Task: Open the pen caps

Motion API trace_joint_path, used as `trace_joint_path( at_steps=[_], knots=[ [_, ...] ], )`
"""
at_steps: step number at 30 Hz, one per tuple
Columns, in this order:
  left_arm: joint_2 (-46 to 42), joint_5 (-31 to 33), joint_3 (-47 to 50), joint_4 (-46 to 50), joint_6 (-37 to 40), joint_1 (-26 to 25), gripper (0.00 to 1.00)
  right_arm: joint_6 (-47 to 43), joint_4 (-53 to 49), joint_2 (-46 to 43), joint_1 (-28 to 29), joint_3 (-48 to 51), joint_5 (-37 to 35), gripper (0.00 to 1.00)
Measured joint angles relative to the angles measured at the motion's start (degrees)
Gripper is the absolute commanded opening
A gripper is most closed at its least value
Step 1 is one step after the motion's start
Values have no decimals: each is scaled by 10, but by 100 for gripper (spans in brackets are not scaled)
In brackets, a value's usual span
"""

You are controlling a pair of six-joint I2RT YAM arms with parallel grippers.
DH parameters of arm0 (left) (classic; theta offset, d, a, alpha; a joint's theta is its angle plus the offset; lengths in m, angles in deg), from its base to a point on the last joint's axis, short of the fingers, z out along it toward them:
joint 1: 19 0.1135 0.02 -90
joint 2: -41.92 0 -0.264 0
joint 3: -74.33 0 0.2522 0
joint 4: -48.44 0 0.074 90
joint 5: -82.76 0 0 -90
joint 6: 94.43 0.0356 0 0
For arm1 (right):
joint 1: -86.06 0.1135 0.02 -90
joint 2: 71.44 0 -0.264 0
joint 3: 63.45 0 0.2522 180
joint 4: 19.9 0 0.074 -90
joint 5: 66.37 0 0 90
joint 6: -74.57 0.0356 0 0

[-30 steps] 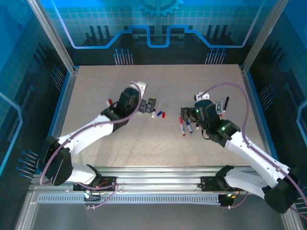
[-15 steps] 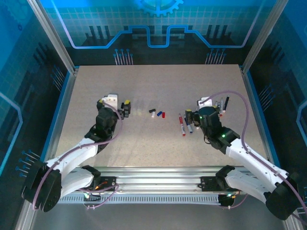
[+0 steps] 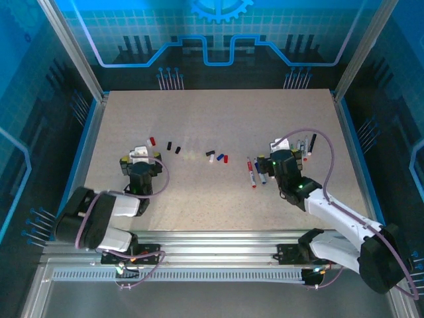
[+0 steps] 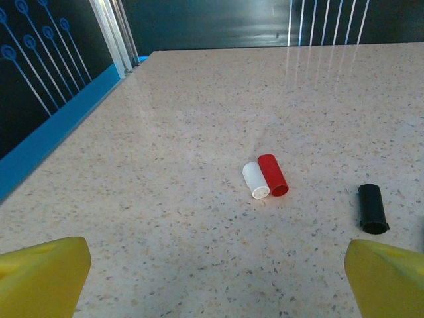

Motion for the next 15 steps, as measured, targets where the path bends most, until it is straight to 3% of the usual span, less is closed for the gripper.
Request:
trace_joint_path(
  at_steps=[12,15],
  knots=[
    [78,-112,2,-124,12,28,99,-68,156,36,-81,66,-20,100],
    [78,-125,3,-140,12,29,99,-71,249,73,-104,95,-16,100]
  ],
)
